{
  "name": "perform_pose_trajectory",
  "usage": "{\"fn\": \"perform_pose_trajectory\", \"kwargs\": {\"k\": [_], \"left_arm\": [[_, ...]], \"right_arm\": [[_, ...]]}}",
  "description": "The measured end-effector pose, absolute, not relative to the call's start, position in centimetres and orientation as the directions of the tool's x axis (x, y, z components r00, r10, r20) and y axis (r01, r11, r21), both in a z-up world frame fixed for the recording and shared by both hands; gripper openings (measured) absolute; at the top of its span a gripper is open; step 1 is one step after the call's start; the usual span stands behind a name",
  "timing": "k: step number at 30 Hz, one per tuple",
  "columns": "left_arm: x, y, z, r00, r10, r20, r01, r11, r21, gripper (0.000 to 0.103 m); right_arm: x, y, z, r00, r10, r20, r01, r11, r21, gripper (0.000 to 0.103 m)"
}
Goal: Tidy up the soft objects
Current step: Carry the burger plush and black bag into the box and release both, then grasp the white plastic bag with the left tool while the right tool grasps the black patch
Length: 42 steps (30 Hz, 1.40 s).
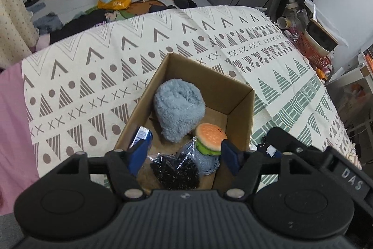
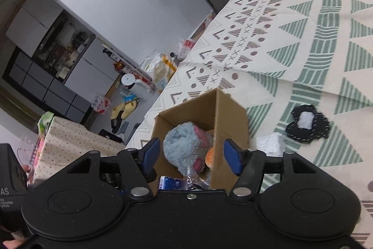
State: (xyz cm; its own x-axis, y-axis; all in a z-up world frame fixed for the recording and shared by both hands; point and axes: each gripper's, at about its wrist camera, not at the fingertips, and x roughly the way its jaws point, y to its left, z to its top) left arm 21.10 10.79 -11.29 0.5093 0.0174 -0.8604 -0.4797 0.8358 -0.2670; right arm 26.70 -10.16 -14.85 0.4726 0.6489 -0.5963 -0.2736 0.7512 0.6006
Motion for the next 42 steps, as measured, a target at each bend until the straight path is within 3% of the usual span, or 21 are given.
{"fn": "perform_pose_trajectory", "kwargs": {"k": [2, 5, 9, 26, 33, 42], "left_arm": [[21.2, 10.3, -11.0, 0.511, 0.025, -0.859, -0.472, 0.844, -0.256, 0.072], [21.3, 9.6, -10.5, 0.527, 0.038, -0.849, -0.458, 0.854, -0.246, 0.073], [21.7, 8.6, -9.9, 0.544, 0.054, -0.837, -0.448, 0.863, -0.235, 0.074], [23.9, 2.3, -9.8, 0.555, 0.024, -0.832, -0.389, 0.891, -0.234, 0.074], [25.1, 0.0, -10.7, 0.545, 0.008, -0.838, -0.382, 0.892, -0.24, 0.074], [26.7, -2.6, -11.7, 0.542, -0.017, -0.84, -0.348, 0.905, -0.244, 0.068]], "right_arm": [[26.8, -10.9, -14.5, 0.481, 0.631, -0.608, -0.261, 0.766, 0.588, 0.068], [27.0, -12.4, -14.3, 0.482, 0.609, -0.63, -0.246, 0.784, 0.57, 0.084], [27.5, -14.2, -14.5, 0.466, 0.583, -0.665, -0.227, 0.806, 0.547, 0.086], [29.1, -19.8, -15.9, 0.476, 0.534, -0.698, -0.058, 0.812, 0.581, 0.085], [30.1, -21.9, -17.9, 0.464, 0.516, -0.72, 0.06, 0.792, 0.607, 0.07], [30.5, -23.1, -18.2, 0.476, 0.527, -0.704, 0.108, 0.759, 0.642, 0.065]]}}
